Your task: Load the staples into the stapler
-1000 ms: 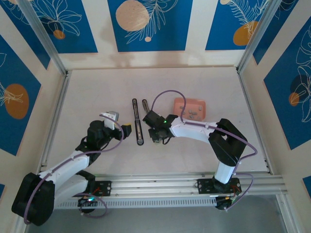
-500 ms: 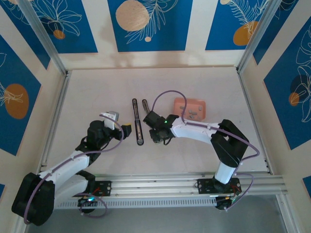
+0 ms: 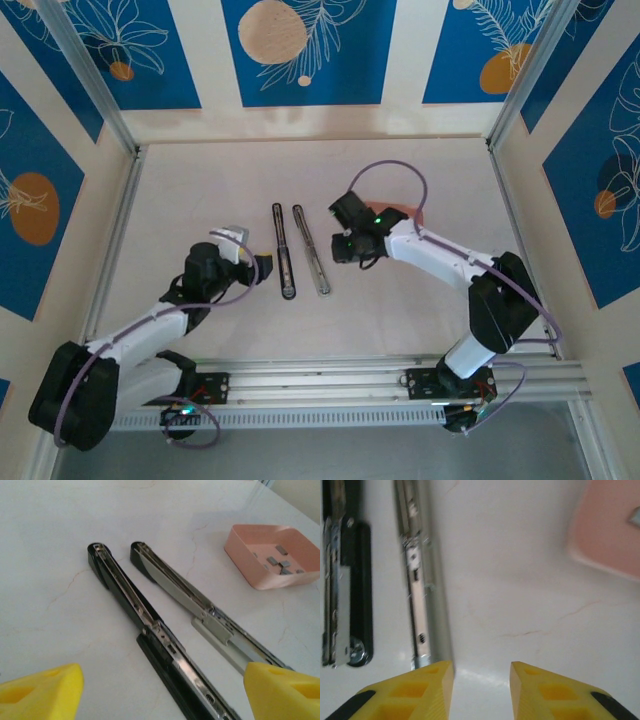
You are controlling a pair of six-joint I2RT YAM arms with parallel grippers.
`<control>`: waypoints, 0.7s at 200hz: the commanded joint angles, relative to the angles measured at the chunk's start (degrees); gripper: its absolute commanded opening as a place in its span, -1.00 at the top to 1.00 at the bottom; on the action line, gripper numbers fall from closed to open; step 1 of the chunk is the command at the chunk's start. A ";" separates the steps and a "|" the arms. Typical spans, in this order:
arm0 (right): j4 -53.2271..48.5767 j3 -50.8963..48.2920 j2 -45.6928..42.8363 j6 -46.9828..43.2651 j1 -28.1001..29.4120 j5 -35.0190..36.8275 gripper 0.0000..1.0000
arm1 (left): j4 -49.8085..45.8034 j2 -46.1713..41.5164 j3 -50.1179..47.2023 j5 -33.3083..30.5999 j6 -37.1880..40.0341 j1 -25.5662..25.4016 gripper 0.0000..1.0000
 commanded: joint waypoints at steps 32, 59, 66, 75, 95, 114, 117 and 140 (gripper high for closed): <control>-12.81 9.85 5.35 -8.07 -14.92 -5.36 0.22 | -2.66 8.44 11.87 0.67 3.12 0.85 -0.67; -16.74 15.37 11.51 -7.74 -21.17 -7.82 0.20 | -4.39 13.49 16.86 1.37 2.13 0.82 -0.66; -17.77 16.94 13.31 -7.01 -22.33 -8.40 0.20 | -5.05 14.42 18.07 1.59 1.72 0.94 -0.66; -18.62 18.76 15.42 -6.25 -23.52 -9.11 0.20 | -5.89 15.45 19.59 1.74 1.40 0.94 -0.66; -19.14 21.78 19.86 -4.89 -25.08 -9.49 0.20 | -7.32 17.51 22.00 1.01 1.52 0.94 -0.65; -18.85 24.05 23.25 -4.90 -25.80 -9.13 0.20 | -9.58 19.35 24.56 0.60 2.34 1.03 -0.66; -18.73 24.30 23.75 -5.01 -25.80 -9.04 0.20 | -9.93 19.66 24.96 0.62 2.41 1.03 -0.65; -18.33 26.63 26.92 -6.11 -26.20 -8.16 0.21 | -11.17 21.46 26.97 0.63 2.52 1.11 -0.65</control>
